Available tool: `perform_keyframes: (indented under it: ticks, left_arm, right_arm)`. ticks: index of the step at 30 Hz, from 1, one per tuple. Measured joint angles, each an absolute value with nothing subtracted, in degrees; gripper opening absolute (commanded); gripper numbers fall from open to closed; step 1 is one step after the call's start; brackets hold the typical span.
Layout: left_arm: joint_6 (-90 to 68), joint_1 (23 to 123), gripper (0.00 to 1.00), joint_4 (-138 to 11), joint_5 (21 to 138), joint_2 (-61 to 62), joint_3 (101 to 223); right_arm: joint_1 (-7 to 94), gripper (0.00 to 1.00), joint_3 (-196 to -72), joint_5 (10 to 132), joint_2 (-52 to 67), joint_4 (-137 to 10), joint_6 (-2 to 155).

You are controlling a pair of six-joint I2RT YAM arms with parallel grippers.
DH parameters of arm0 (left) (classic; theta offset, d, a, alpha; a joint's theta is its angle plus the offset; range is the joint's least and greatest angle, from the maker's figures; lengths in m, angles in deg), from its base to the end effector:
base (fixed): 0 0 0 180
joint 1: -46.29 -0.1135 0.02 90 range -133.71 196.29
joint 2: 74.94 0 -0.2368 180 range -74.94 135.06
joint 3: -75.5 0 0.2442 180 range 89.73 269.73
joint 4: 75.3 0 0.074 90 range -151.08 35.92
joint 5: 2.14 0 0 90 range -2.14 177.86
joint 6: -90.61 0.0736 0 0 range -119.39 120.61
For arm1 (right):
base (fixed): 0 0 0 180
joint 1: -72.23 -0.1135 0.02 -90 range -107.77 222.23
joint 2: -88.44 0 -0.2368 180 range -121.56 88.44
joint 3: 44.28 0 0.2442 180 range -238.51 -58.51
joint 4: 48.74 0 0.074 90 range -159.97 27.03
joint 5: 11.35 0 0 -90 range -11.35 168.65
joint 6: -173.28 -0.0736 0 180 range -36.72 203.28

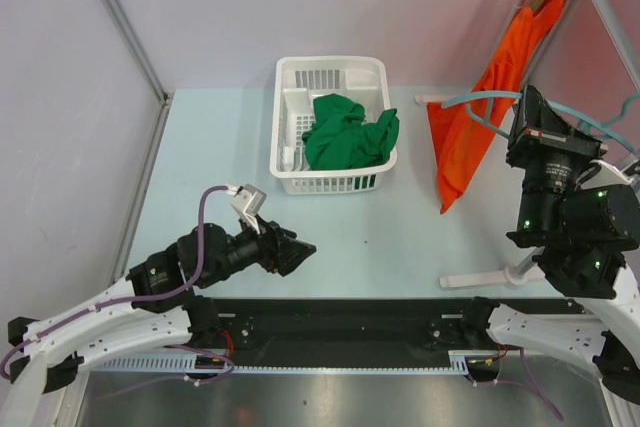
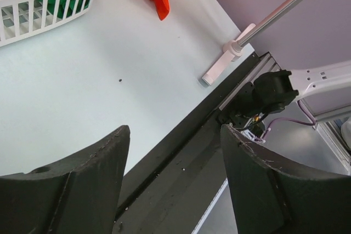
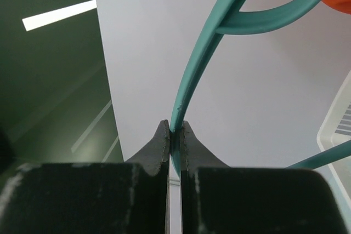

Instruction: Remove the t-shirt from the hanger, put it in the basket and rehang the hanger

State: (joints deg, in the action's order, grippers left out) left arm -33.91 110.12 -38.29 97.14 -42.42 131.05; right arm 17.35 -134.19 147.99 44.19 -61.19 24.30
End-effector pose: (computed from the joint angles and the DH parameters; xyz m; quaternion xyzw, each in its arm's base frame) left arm 0.0933 -0.1629 0.3009 0.1505 0.7724 -0.4228 0.4495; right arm 0.1166 0.0460 0.5081 0.5141 0.3730 0.4587 0.6215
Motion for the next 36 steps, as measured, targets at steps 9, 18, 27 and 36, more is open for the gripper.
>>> perform_keyframes:
  ticks: [9,18,27,36]
  left_arm:
    - [-33.9,110.1,0.71,-38.9,96.6,-42.4,131.1]
    - [-33.9,110.1,0.71,-39.1,96.6,-42.1,131.1]
    - [-33.9,110.1,0.71,-39.1,96.2,-41.9,131.1]
    - [-33.9,110.1,0.71,-39.1,96.0,-42.5,131.1]
  right_arm:
    - [17.4,0.00,-134.2,149.3,45.5,-63.7,22.0]
    - [17.4,0.00,-140.0,150.1,41.8,-63.5,23.7]
    - [17.4,0.00,-139.9,152.2,41.7,-62.2,25.0]
    - [17.4,0.00,-144.6,154.5,38.3,-61.6,27.9]
